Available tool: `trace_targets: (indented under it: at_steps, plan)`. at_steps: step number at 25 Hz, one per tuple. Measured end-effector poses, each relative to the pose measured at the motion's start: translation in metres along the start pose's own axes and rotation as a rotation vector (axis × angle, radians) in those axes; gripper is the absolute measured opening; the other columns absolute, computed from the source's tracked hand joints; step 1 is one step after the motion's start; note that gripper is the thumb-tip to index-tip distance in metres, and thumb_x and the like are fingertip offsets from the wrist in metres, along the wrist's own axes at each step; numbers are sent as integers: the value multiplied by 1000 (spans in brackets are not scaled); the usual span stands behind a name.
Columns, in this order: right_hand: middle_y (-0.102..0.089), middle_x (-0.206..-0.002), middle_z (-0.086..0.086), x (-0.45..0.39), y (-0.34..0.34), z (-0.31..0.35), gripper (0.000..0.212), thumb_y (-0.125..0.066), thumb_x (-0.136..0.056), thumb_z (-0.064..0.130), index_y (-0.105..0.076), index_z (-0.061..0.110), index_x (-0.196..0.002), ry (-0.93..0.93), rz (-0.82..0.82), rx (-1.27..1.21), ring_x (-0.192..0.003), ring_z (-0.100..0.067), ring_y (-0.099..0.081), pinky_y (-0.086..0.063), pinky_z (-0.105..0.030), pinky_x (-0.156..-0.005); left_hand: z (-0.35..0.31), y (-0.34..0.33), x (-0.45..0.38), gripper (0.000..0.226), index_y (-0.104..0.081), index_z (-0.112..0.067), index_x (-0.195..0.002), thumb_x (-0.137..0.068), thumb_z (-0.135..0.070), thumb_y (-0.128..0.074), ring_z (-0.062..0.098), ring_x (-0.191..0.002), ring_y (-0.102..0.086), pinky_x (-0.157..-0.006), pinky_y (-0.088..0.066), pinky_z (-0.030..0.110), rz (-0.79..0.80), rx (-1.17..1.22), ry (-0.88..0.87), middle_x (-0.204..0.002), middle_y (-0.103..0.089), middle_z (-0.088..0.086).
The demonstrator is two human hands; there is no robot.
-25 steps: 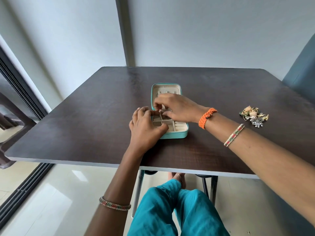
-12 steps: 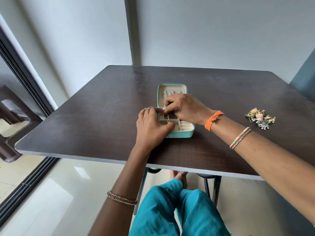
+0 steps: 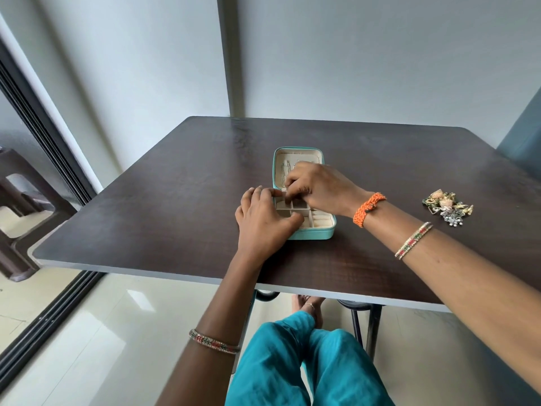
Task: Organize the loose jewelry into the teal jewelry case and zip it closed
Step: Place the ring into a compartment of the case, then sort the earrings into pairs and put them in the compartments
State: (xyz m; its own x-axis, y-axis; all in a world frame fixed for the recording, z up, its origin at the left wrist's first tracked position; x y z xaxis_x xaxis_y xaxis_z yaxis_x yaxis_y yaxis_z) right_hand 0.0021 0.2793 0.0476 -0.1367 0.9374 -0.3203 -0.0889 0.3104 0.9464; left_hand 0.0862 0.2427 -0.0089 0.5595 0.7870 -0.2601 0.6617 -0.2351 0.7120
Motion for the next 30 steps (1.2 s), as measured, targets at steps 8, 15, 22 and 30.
trace_targets:
  at_steps: [8, 15, 22, 30]
  plan:
    - [-62, -88, 9, -2, 4, -3, 29, -60, -83, 4, -75, 26, -94, -84, 61, 52, -90, -12, -50, -40, -26, -68, 0, 0, 0, 62, -52, -22, -121, -67, -52, -46, 18, -139, -20, -111, -18, 38, 14, 22, -23, -140, -44, -1]
    - [-67, -100, 3, 23, 14, -45, 55, -44, -72, -20, -75, 24, -84, -322, -115, -202, -92, -18, -50, -47, -39, -82, 11, 16, -2, 21, -66, -19, -100, -89, -17, -49, 21, -126, -36, -107, -30, 41, -126, 321, 50, -123, -55, 3]
    - [-67, -89, 6, 59, 23, -57, 40, -51, -83, -11, -75, 20, -81, -438, -209, -331, -83, -17, -60, -44, -19, -68, 3, 19, 4, 27, -64, -30, -95, -71, -32, -52, 20, -127, -33, -107, -29, 38, -71, 306, -13, -125, -53, -3]
    - [-69, -83, 4, 154, 56, -86, 31, -56, -85, 1, -74, 25, -78, -638, -353, -292, -70, -10, -57, -38, -11, -62, 2, 19, 1, 20, -63, -40, -84, -69, -50, -54, 22, -124, -41, -107, -33, 49, -59, 314, -42, -120, -58, -3]
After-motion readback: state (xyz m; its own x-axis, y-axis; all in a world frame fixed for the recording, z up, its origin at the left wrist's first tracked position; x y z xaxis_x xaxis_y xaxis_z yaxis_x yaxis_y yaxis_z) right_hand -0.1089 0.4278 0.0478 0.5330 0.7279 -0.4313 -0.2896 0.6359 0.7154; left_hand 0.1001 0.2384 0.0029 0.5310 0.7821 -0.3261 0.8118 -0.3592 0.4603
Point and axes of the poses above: each hand's wrist, its own x-axis away from the middle knuckle, its own y-axis out of the back of the hand, z = x × y, the point moved 9 cm from there along -x, towards the middle knuckle
